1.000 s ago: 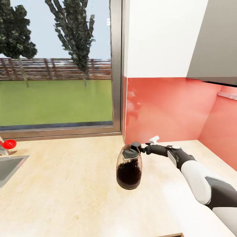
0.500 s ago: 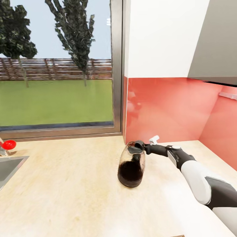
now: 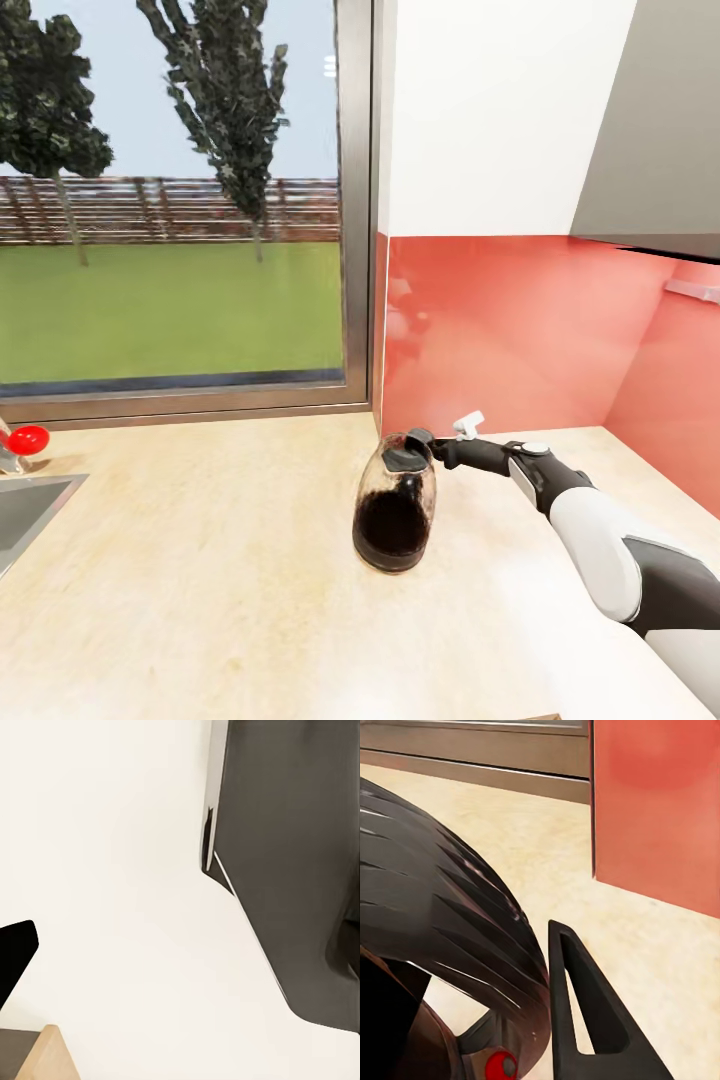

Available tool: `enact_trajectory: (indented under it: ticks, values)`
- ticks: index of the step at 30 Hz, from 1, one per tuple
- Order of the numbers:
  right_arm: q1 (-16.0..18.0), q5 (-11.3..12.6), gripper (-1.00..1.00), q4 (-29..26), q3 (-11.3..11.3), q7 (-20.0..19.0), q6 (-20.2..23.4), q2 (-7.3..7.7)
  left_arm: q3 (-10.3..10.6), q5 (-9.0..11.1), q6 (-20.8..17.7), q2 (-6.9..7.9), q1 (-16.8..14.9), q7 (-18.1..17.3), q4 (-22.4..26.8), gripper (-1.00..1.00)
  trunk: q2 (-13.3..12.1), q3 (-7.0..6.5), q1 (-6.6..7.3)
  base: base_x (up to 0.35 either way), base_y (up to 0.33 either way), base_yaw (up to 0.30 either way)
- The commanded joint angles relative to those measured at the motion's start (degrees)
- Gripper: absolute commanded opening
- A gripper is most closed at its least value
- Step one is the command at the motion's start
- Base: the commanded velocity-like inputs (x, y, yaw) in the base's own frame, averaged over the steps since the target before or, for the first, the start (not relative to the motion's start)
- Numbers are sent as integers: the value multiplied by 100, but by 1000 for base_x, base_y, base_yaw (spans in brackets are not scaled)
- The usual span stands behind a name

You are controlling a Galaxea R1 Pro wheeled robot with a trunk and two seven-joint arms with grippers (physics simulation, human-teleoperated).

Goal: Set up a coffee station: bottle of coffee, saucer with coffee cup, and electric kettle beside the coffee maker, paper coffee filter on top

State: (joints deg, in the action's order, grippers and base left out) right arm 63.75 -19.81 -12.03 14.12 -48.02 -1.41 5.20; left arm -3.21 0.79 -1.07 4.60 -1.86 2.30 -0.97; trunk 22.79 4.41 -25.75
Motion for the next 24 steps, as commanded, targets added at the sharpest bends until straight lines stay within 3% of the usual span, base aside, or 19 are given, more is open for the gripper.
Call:
enact_trajectory:
  ticks: [1, 12, 21, 24]
  values:
    - [6, -49, -100, -1, 64, -23, -10, -2, -30, 8, -7, 1, -8, 8, -8, 100, 13, 12, -3, 0, 0, 0]
    - [6, -41, -100, -1, 64, -32, -9, -39, -30, 7, 0, 6, -8, 2, -1, 100, 13, 12, -3, 0, 0, 0]
    - [6, -41, -100, -38, 70, -17, 2, -401, -29, 0, 41, 33, -8, -18, 0, 100, 13, 12, -3, 0, 0, 0]
    - [6, -39, -100, -182, 80, -15, 13, -650, -25, -5, 74, 49, -8, -27, 0, 100, 13, 12, -3, 0, 0, 0]
